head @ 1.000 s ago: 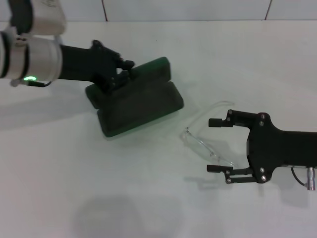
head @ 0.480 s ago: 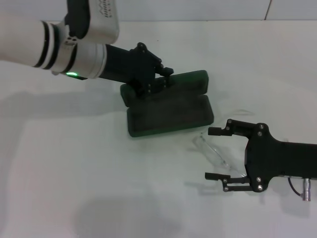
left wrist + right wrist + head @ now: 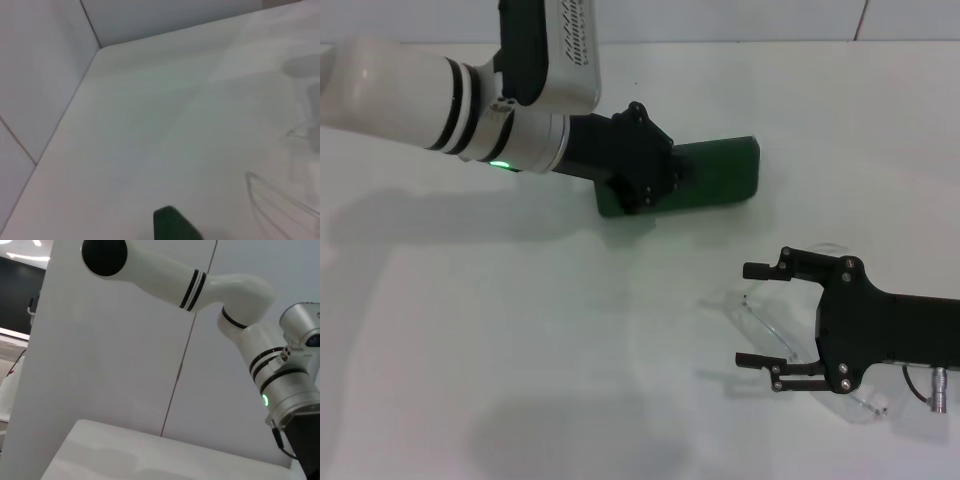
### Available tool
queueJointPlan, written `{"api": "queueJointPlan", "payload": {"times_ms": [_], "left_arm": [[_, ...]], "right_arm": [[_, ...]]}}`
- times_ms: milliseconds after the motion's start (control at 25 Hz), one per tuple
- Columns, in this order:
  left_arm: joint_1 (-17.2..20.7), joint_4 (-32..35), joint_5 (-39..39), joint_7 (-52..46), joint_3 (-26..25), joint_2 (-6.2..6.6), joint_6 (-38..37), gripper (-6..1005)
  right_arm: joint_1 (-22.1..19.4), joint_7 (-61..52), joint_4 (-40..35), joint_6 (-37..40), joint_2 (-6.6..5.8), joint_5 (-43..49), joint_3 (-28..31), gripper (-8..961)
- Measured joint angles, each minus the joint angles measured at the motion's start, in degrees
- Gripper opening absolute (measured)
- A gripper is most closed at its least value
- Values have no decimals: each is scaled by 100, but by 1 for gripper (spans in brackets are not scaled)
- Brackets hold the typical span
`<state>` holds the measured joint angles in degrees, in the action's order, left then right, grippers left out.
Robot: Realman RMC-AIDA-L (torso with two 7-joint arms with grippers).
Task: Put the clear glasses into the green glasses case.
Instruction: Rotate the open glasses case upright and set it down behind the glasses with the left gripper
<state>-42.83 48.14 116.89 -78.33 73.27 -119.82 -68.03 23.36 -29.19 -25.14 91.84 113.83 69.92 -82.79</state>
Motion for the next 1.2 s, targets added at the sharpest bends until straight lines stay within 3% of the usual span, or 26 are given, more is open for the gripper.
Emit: {"api": "queueJointPlan", "payload": {"times_ms": [360,800,1200], "left_arm": [[266,224,-273,36,-27,-6,110,186],[243,70,-153,-952,54,-1,603,194],[110,65,286,-1703,447,-1,763,582]], "right_arm": [[-3,10,4,0,2,-15,1,768],[33,-10,0,-25,50,-3,0,768],[62,-19,0,-56,78,22,0,769]]}}
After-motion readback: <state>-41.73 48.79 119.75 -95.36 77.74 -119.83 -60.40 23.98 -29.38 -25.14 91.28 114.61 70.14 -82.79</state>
